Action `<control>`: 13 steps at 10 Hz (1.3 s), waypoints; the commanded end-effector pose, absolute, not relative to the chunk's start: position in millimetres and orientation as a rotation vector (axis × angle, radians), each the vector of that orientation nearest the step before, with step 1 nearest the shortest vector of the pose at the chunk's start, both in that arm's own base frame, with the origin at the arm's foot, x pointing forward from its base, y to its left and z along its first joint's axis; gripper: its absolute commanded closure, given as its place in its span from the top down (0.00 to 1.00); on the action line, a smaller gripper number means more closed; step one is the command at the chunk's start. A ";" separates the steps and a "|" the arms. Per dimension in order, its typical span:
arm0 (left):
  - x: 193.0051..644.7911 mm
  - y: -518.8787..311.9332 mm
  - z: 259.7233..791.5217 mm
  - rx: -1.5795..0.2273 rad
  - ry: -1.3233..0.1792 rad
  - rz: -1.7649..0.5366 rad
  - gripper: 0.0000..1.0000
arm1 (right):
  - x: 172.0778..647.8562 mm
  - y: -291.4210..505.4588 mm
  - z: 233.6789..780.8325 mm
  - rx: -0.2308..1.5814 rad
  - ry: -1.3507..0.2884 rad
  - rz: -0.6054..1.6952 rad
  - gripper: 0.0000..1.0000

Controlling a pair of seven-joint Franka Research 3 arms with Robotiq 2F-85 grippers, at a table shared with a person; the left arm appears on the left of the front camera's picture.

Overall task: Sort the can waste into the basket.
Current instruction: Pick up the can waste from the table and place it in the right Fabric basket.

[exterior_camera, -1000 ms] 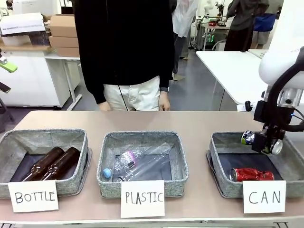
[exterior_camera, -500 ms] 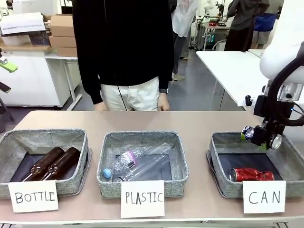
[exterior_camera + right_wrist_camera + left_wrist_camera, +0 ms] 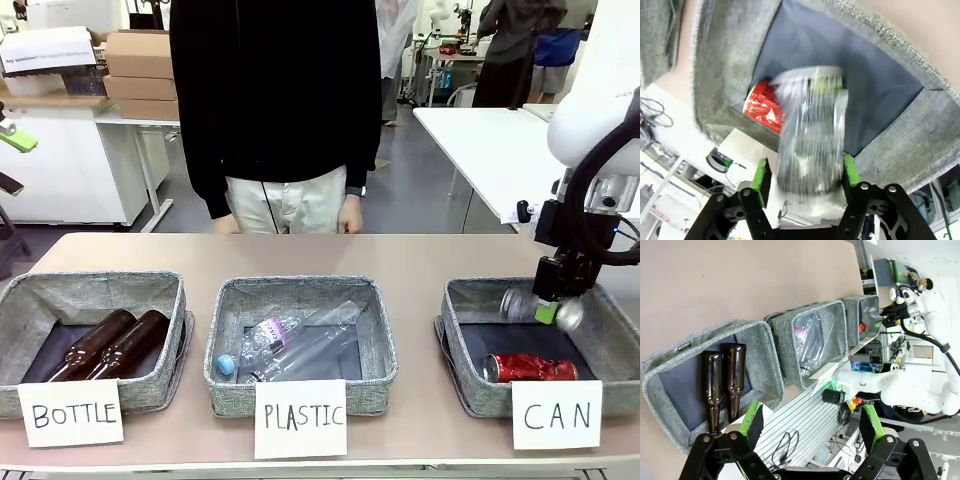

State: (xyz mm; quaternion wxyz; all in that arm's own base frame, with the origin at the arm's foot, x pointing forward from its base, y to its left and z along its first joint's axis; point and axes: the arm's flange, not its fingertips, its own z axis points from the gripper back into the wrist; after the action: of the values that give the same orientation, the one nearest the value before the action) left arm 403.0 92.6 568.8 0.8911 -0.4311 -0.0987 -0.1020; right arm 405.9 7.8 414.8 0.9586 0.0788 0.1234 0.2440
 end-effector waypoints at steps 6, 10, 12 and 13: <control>400.7 92.3 570.0 -0.891 -0.204 -0.211 1.00 | 406.8 19.7 502.9 0.793 -0.119 0.400 1.00; 400.7 92.3 570.0 -0.891 -0.204 -0.211 1.00 | 378.2 23.7 590.6 1.424 -0.345 0.546 1.00; 400.7 92.3 570.0 -0.891 -0.204 -0.211 1.00 | 401.4 15.5 575.7 1.627 -0.280 0.499 1.00; 400.7 92.3 570.0 -0.891 -0.204 -0.211 1.00 | 374.0 24.9 614.2 0.959 -0.118 0.462 1.00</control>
State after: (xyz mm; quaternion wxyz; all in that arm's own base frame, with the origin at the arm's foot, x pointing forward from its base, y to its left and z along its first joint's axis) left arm 403.1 92.6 568.9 0.8911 -0.4310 -0.0987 -0.1021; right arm 384.1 17.5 610.4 0.8192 0.5284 -0.0801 0.2079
